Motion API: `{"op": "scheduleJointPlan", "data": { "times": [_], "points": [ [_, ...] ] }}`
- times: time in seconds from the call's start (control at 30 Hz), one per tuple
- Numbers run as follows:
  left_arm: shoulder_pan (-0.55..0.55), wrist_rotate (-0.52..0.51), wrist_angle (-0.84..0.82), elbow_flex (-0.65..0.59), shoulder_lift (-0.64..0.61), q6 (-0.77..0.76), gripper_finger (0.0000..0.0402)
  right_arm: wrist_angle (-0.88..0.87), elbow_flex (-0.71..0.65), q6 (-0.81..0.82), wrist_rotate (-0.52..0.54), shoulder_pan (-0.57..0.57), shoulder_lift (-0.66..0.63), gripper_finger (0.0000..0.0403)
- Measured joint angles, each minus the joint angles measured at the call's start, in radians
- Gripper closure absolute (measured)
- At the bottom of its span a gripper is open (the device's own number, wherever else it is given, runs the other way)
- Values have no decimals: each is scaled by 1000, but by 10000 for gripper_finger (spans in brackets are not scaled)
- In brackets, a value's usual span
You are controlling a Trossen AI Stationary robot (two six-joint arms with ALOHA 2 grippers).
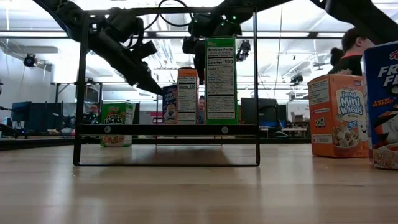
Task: Stack cereal on shelf
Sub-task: Put the top blue cereal box on the shelf aligned with the other blue cereal box
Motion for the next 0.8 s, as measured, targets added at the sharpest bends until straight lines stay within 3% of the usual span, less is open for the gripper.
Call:
{"op": "scheduleJointPlan", "data": {
  "times": [0.8],
  "points": [
    [22,0,97,15,91,0,401,-64,15,1,7,44,-18,390]
  ]
}}
